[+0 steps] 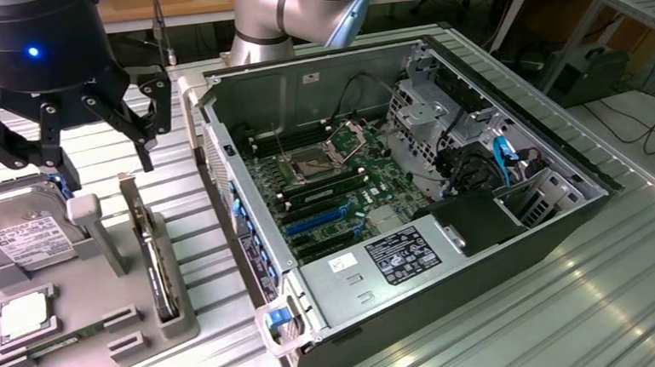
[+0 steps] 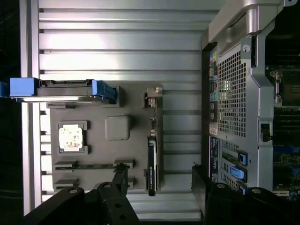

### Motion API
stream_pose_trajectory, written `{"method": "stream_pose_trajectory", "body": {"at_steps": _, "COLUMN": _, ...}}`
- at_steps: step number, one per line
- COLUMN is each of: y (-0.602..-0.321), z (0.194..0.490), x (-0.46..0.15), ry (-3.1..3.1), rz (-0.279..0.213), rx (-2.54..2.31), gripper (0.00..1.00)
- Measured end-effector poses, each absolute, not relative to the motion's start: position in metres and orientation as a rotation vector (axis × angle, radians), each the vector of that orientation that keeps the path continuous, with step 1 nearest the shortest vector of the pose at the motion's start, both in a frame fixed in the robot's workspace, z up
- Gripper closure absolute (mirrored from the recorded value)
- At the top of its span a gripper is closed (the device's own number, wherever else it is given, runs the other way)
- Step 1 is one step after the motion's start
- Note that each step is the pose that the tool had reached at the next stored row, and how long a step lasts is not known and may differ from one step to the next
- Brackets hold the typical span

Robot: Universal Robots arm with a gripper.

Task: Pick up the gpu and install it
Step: 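Pick up the gpu and move the gpu toward the slot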

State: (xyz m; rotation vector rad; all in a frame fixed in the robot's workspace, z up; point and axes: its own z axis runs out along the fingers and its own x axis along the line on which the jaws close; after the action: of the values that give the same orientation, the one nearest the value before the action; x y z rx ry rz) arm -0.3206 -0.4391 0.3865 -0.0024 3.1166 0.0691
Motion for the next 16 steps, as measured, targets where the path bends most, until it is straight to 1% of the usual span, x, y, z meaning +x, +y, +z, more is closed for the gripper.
{"method": "stream_pose_trajectory", "body": {"at_steps": 9, "y": -0.439, "z": 0.382, "x": -0.321, "ry": 3.117, "rz": 0.069, "rx": -0.011, "gripper": 0.34}}
{"method": "stream_pose_trajectory", "body": {"at_steps": 16, "y": -0.439, "z": 0.371, "x": -0.321, "ry": 3.117, "rz": 0.069, "rx": -0.015, "gripper": 0.34}}
